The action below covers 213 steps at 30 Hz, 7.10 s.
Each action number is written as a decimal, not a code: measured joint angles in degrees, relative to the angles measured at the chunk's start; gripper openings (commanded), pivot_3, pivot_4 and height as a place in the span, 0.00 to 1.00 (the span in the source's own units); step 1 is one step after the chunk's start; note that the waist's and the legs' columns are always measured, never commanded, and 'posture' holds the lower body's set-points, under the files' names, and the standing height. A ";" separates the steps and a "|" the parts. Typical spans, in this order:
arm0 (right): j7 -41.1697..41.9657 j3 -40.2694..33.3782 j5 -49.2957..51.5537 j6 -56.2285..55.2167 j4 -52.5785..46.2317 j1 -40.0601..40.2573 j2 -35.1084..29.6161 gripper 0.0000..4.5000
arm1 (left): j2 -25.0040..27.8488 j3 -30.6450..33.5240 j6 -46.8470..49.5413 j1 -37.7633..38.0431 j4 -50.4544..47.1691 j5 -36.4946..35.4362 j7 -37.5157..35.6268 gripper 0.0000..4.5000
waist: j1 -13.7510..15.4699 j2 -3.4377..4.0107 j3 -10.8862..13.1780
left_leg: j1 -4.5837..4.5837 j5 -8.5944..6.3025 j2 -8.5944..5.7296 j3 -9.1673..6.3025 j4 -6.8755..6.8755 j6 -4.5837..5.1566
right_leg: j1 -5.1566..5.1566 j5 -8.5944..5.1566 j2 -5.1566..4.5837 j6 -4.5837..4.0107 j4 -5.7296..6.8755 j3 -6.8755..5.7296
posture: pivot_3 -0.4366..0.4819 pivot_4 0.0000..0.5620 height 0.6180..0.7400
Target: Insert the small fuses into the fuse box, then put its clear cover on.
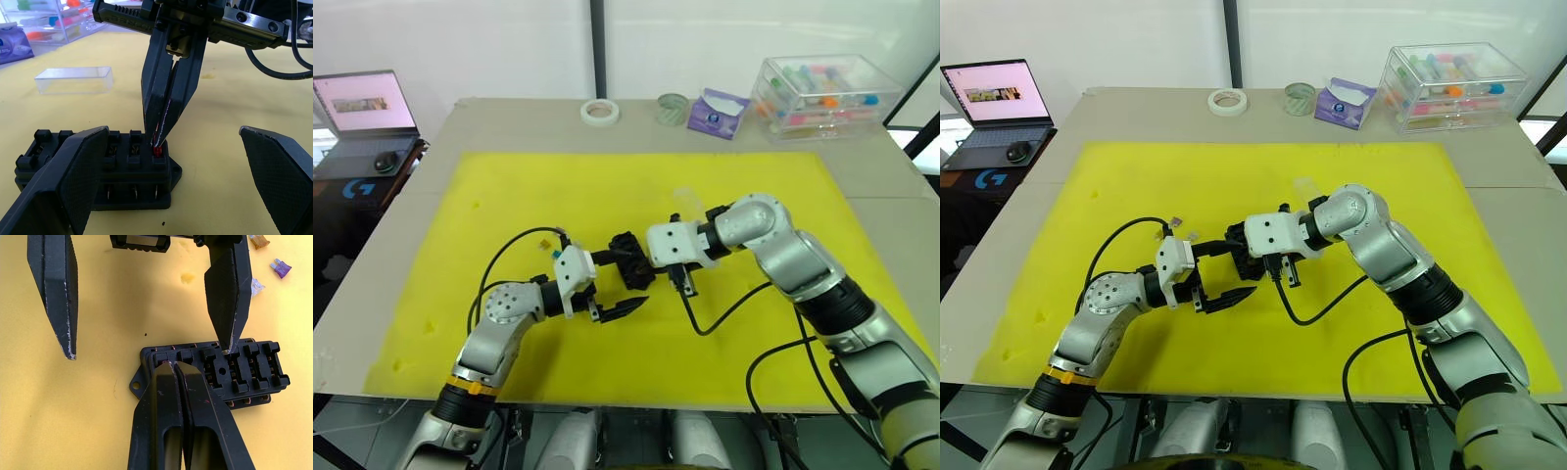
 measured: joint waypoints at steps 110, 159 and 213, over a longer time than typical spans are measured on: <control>-19.73 -14.77 24.17 15.91 -17.22 3.91 2.61 1.00 | 18.84 34.60 69.21 -7.26 31.26 -94.68 60.06 1.00 | -0.28 -0.06 -0.03 | 0.07 0.00 -0.04 -0.05 0.01 -0.01 | -0.29 0.00 0.00 0.00 0.21 0.07 | 0.48 0.27 1.00; -21.34 -15.11 24.80 19.19 -19.43 3.67 2.24 1.00 | 12.04 36.81 70.25 -16.78 40.56 -78.54 55.38 1.00 | -0.20 -0.09 -0.06 | 0.07 0.03 -0.08 -0.05 0.05 -0.05 | -0.26 0.00 -0.03 0.00 0.24 0.09 | 0.48 0.27 1.00; -22.04 -15.11 25.44 21.35 -20.64 3.43 2.19 1.00 | 6.07 42.87 72.83 -25.07 46.41 -49.99 39.92 0.81 | 1.51 -0.02 -0.22 | 0.11 0.09 -0.21 -0.15 0.14 -0.13 | -0.09 0.00 -0.15 0.01 0.32 0.01 | 0.48 0.27 1.00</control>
